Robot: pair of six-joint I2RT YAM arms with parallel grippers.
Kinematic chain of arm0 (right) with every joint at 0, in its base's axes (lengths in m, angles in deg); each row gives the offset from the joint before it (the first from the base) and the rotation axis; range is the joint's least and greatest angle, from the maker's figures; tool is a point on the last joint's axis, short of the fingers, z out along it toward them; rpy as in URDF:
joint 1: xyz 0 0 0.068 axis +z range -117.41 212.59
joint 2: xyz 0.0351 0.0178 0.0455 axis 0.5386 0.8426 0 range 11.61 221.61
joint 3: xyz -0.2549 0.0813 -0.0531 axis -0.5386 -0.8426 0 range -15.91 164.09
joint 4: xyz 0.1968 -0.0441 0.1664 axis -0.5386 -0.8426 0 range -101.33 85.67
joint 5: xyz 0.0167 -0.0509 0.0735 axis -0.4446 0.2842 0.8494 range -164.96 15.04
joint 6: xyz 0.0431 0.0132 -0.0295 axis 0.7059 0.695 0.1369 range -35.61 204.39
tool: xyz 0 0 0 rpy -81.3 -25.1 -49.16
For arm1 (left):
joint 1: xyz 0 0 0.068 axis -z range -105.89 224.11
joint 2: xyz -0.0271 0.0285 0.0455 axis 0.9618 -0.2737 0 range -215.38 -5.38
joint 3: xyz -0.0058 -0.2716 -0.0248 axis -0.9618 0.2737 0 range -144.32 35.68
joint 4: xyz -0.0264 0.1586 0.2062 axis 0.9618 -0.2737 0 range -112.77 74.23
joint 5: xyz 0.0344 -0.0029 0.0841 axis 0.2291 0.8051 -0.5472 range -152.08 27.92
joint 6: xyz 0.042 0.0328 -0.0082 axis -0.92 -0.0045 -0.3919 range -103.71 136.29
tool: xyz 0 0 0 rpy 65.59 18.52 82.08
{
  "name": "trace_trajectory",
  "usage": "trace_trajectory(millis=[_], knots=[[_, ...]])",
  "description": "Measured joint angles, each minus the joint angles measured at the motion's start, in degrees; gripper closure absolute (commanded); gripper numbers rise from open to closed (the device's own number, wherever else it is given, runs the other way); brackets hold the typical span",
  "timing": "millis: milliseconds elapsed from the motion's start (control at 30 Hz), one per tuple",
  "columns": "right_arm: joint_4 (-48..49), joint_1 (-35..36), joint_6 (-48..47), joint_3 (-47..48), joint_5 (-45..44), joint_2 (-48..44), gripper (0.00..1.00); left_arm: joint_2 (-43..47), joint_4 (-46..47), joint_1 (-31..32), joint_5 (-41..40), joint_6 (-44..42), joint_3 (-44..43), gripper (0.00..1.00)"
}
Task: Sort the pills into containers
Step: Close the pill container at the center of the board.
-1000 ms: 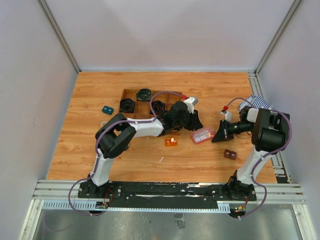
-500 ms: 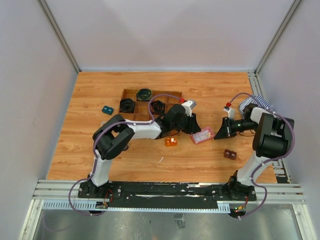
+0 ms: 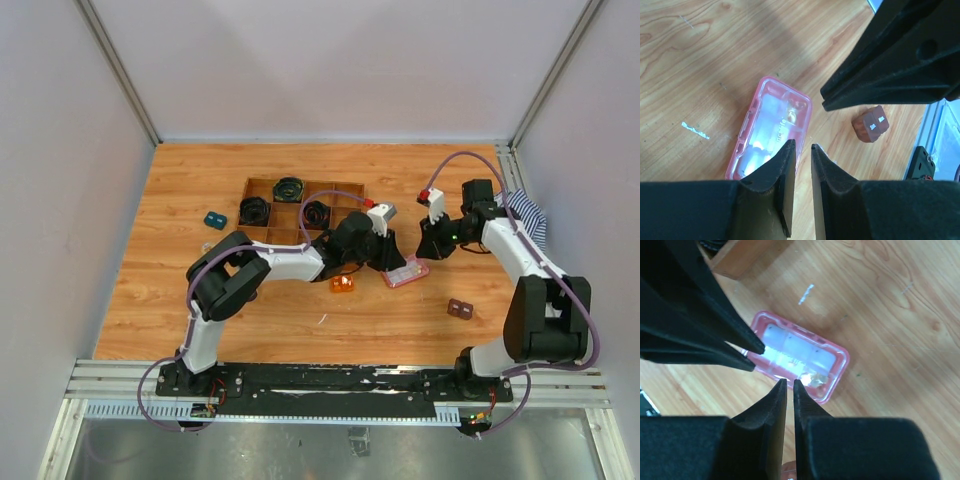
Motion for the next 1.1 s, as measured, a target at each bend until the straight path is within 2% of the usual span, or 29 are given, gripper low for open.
trace_trajectory(millis=[300,733,1000,1100], knots=[[3.5,4.0,1.6,-1.0,-8.9,3.4,0.90,-2.3,0.0,0.0,-0.8,0.7,0.0,0.77],[5.7,5.9,2.9,-1.9,-9.6,-0.7,0.91,-4.1,-2.3,0.0,-3.5,2.0,-0.6,0.80],[3.4,6.4,3.2,-1.0,-8.5,10.2,0.92,-4.1,-3.4,0.0,-4.9,2.4,-1.0,0.82],[2.6,6.5,3.1,-0.1,-8.4,10.9,0.91,-4.3,-3.8,0.0,-5.0,2.4,-1.6,0.82]])
